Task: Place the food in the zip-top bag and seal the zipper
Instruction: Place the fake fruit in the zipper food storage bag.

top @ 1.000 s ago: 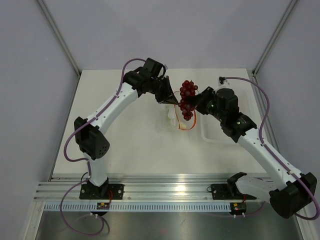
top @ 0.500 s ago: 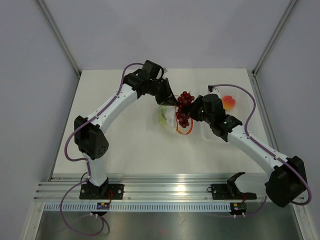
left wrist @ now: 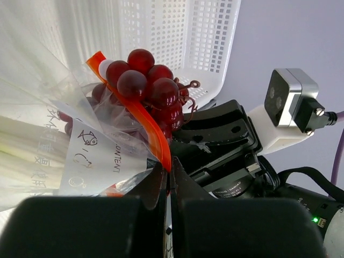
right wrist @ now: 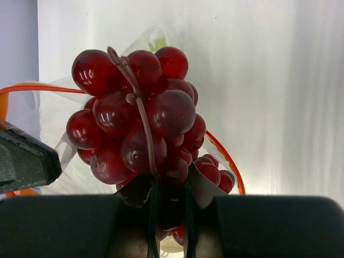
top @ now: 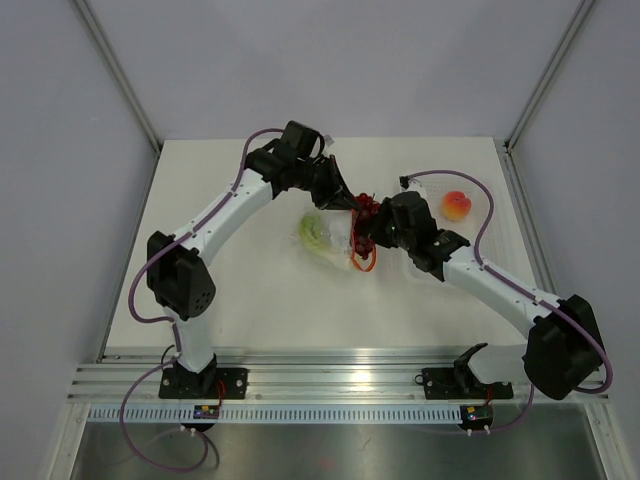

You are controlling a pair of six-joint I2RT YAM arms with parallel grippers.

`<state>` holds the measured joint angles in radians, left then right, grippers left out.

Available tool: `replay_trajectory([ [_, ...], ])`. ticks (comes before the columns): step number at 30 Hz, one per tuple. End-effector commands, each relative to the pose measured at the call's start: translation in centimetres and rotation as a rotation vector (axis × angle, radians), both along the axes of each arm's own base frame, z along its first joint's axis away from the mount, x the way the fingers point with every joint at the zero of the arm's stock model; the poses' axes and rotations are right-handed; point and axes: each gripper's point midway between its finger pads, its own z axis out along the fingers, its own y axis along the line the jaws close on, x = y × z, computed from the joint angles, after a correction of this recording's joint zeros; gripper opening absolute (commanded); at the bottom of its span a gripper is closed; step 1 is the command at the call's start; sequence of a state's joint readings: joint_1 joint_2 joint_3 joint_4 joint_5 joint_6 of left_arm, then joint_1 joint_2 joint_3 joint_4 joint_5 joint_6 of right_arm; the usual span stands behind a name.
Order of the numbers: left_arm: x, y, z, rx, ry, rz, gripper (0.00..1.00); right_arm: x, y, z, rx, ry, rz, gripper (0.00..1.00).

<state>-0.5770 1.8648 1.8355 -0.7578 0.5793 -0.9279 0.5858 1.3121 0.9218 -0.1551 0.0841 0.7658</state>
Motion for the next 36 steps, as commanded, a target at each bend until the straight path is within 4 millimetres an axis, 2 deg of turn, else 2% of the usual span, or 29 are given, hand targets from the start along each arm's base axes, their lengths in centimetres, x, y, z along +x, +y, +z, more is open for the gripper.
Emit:
replay_trajectory([
  [1, -0.8, -0.2, 5.9, -0.149, -0.111, -0.035, 0.00, -0.4, 0.5, 0.5, -0.032, -0.023, 0.046, 0.00],
  [6, -0.2, 0.0, 5.3, -0.150, -0.101, -0.026, 0.00, -2.2, 1.8, 2.7, -0.020, -0.083, 0.155, 0.00],
  [8, -0.1, 0.0, 5.3, -0.154, -0.100, -0.026, 0.00, -3.0, 2.4, 2.8, -0.049, -0.084, 0.202, 0.00],
  [19, 0.0, 0.0, 6.0, -0.201, -0.099, -0.025, 0.00, -6.1, 4.5, -1.0, -0.157, 0.027, 0.363, 0.00],
  [22, -0.1, 0.4, 6.1, -0.213, -0.100, -0.023, 0.00, -6.4, 4.5, -1.8, -0.176, 0.044, 0.369, 0.00],
  [26, -0.4, 0.6, 6.1, -0.225, -0.097, -0.027, 0.00, -6.6, 4.2, -1.6, -0.177, 0.034, 0.366, 0.00],
  [34, -1.2, 0.7, 7.1, -0.259, -0.117, -0.057, 0.00, -6.3, 4.2, 0.2, -0.154, -0.001, 0.349, 0.00],
  [36, -1.8, 0.8, 7.5, -0.272, -0.122, -0.076, 0.00, -5.5, 4.2, 1.1, -0.143, -0.027, 0.308, 0.00],
])
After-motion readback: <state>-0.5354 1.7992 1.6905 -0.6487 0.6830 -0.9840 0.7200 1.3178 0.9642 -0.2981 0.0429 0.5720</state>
